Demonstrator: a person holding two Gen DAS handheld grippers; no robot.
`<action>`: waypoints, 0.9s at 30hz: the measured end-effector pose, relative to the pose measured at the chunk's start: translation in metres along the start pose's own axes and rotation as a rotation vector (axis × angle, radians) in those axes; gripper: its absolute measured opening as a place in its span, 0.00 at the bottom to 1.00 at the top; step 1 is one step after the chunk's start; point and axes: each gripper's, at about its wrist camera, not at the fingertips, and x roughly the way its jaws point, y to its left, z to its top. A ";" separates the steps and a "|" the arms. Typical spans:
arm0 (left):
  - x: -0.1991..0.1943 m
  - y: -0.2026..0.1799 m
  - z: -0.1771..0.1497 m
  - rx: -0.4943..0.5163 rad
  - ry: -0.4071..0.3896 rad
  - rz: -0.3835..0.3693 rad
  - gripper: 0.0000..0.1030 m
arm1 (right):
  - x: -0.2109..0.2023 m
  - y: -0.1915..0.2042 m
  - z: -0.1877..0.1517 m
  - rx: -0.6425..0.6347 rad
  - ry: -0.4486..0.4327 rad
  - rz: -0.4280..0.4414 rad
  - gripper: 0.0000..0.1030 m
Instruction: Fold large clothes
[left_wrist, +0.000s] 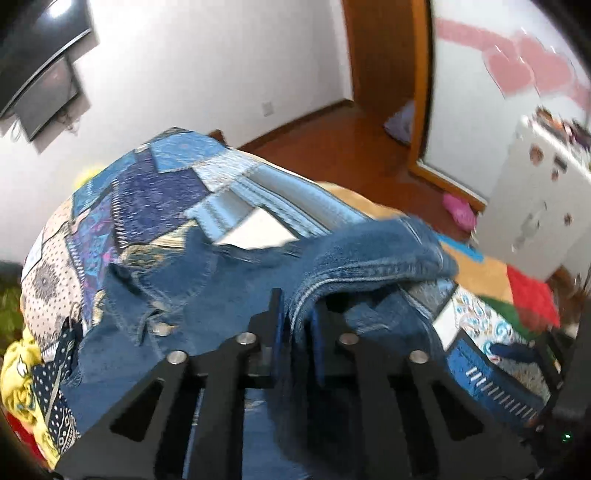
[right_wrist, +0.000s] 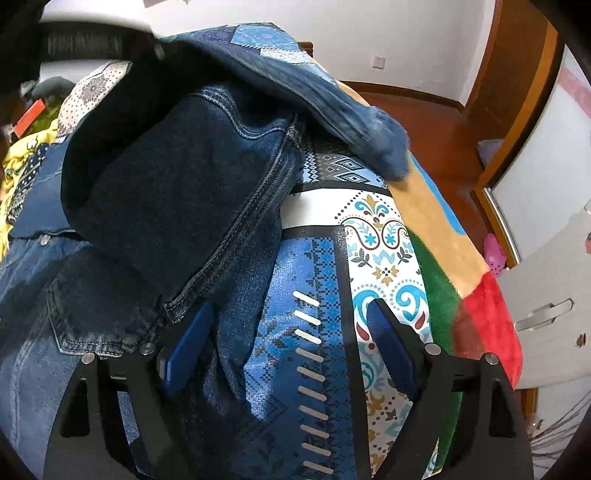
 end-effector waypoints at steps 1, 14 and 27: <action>-0.005 0.011 0.001 -0.019 -0.006 0.015 0.09 | 0.000 0.000 0.000 0.000 0.002 -0.001 0.81; -0.036 0.115 -0.115 -0.279 0.097 0.023 0.08 | 0.006 -0.003 0.009 -0.008 0.041 0.012 0.86; -0.047 0.108 -0.138 -0.222 0.154 0.027 0.42 | 0.007 0.002 0.024 -0.043 0.094 -0.020 0.86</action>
